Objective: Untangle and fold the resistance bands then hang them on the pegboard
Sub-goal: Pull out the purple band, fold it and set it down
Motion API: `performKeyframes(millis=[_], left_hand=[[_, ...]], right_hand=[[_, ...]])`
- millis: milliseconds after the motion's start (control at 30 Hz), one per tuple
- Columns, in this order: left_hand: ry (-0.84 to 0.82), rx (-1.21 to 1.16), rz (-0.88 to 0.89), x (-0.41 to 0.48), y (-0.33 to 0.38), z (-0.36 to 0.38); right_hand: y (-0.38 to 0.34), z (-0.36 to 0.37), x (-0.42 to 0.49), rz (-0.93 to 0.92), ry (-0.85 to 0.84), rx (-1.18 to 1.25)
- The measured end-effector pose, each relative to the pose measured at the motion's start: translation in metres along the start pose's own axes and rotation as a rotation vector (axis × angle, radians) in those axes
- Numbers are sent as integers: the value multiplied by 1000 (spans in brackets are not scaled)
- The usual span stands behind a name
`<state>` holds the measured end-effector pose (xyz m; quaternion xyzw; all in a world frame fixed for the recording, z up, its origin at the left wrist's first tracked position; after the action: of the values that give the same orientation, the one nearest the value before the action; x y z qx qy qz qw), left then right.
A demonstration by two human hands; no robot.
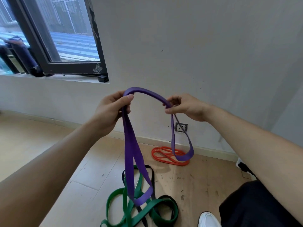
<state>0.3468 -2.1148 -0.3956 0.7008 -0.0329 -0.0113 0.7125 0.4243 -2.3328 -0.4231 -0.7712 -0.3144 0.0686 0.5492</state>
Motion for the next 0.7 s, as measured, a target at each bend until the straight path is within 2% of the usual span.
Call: performKeyframes(millis=[133,267,400,700], left_hand=[[-44,26,34,4,7,29],[-50,170,39,4,2,40],[-14,304,27,2,-8,29],[-186,404,-144,-8,-49,29]], right_hand=[[-26,33,-1,-26,-118,-38],[-57,42,6,-167,-71,-4],[-57,38,4,-185,-41,3],[-70,35,8,-240,56,175]])
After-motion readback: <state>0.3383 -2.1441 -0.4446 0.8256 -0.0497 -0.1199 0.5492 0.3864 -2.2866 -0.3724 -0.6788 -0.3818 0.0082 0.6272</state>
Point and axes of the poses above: each hand's wrist, its own x-axis towards the middle knuckle, its own z-axis out of the palm, y = z × x, the point moved 9 cm from there along x, towards the middle knuckle, and after that the axes turned 11 degrees about -z, right-handed, at the moved point
